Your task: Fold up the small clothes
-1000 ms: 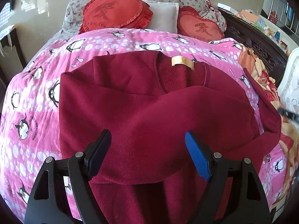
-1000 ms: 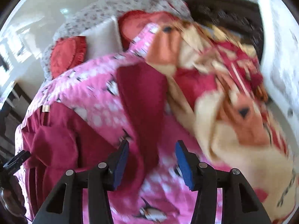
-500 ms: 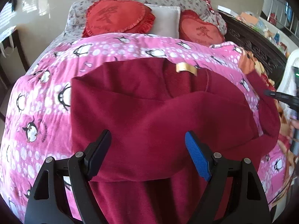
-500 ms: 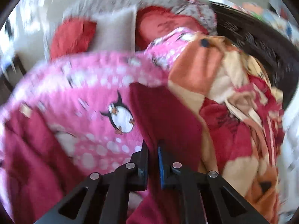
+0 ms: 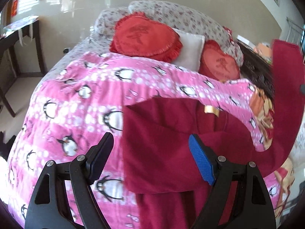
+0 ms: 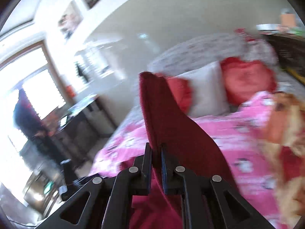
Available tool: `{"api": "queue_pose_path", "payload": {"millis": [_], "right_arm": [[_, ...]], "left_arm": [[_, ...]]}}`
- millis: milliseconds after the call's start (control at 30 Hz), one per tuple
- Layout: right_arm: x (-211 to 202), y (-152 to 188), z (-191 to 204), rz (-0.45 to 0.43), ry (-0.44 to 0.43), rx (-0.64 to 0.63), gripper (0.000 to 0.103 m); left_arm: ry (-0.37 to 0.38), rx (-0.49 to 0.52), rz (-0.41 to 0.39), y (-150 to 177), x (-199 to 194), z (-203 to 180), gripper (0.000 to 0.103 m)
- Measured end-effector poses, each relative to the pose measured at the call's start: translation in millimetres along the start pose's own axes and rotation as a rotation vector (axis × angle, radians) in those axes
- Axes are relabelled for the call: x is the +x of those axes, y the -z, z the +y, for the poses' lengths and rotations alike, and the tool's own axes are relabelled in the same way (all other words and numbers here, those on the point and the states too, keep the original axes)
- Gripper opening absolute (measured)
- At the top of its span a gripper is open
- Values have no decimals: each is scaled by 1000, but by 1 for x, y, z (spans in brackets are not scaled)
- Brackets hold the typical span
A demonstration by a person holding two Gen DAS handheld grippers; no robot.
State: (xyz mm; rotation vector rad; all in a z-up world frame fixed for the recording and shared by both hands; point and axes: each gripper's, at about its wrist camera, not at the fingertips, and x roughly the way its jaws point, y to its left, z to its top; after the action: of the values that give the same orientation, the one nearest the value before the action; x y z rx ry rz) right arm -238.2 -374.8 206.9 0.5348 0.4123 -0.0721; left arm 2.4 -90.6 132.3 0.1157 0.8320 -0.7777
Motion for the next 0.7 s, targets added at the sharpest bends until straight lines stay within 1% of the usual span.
{"api": "queue_pose_path", "payload": {"millis": [67,100,133,167,200,233,267,300,367,433,500,533,567,633,667,700], "right_arm": [[44,14,23,60,-53,-11,8],[66,25,32,95,-80,-9,8],[98,41,42,144,-115,-7,8],[113,52,45,168,-123,-10,8],[135,69,51,207,-116,-23,8],[160,88,56,267,-102,-33,8],[178,102,55,327,-98,-36,10],[204,122,54,443,-76,-46,11],[219,141,50,563,-23,-62,12],[205,140,43,539,-23,-63,13],[181,131,36,496,-25,-55,25],[161,126,31,453,-19,-53,40],[139,121,24,394,-7,-57,51],[106,113,11,303,54,-74,55],[94,110,2,280,102,-79,55],[79,108,-14,258,180,-76,55]], "left_arm": [[-11,-21,-2,0,-2,13,81],[-17,-27,-1,1,-3,16,81],[-23,-37,2,2,-2,22,81],[-24,-52,10,4,0,27,81],[-18,-68,21,6,4,32,81],[-9,-83,30,8,7,36,81],[-1,-99,42,10,11,40,81],[3,-118,58,13,16,43,81],[7,-126,76,17,24,45,81],[8,-109,81,20,29,41,81],[3,-88,84,22,33,37,81],[1,-78,91,24,37,35,81],[8,-71,104,25,40,33,81],[24,-54,150,30,52,27,81],[23,-45,159,32,55,25,81],[22,-27,170,35,60,20,81]]}}
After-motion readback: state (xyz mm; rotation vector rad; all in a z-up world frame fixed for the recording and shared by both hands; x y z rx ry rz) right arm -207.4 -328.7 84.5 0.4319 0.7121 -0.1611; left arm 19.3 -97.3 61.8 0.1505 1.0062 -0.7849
